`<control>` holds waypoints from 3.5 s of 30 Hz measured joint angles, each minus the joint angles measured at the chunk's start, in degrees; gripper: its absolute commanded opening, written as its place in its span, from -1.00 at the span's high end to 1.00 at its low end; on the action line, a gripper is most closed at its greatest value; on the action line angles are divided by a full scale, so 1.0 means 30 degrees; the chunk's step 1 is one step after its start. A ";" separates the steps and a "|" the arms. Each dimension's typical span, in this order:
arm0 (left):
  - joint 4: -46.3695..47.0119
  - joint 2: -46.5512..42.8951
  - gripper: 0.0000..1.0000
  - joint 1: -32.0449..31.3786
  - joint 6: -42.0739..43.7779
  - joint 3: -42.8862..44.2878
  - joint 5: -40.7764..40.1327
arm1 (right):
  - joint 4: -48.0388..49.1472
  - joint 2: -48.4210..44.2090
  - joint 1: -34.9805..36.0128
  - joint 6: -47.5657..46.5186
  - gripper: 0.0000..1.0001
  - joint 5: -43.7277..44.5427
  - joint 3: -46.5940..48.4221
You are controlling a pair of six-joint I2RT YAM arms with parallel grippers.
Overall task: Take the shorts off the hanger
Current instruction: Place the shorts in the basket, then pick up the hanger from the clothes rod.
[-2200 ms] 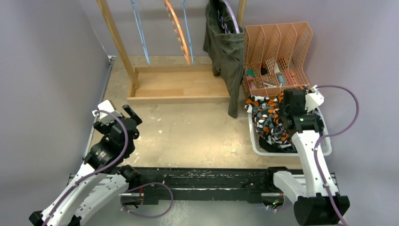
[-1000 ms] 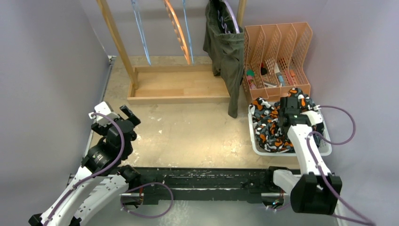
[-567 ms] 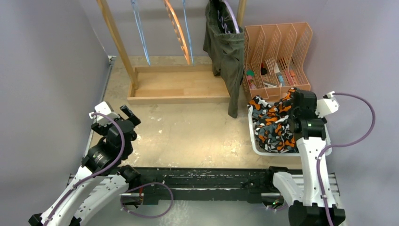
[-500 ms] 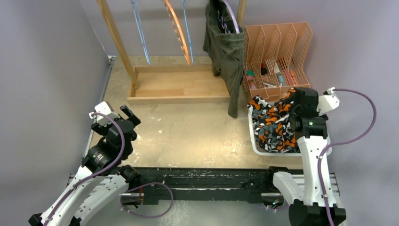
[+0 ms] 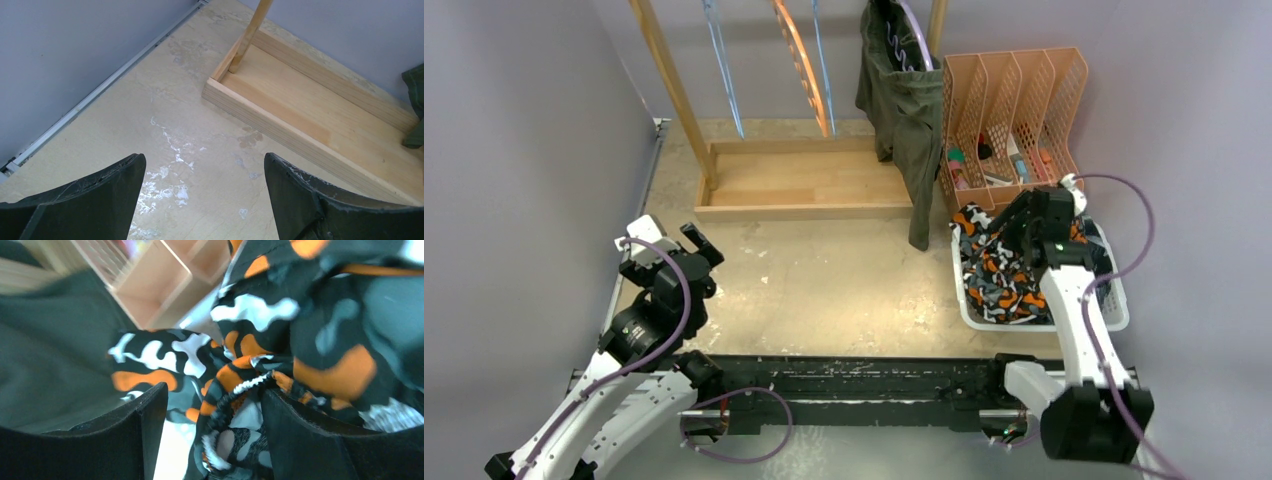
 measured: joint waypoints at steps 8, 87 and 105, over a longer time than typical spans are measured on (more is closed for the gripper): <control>0.0000 0.0197 -0.75 0.0000 0.0000 0.0000 -0.0007 | 0.1173 0.5756 -0.0015 0.1151 -0.37 -0.0321 -0.2506; 0.0007 0.0823 -0.85 0.0000 0.0372 0.0000 0.0306 | 0.0226 0.6244 0.5530 -0.6630 -0.63 -0.6317 1.6859; 0.0007 0.0838 -0.83 0.0000 0.0372 0.0000 0.0321 | -0.1923 1.4600 0.6819 -0.7774 -0.38 -0.7206 2.6228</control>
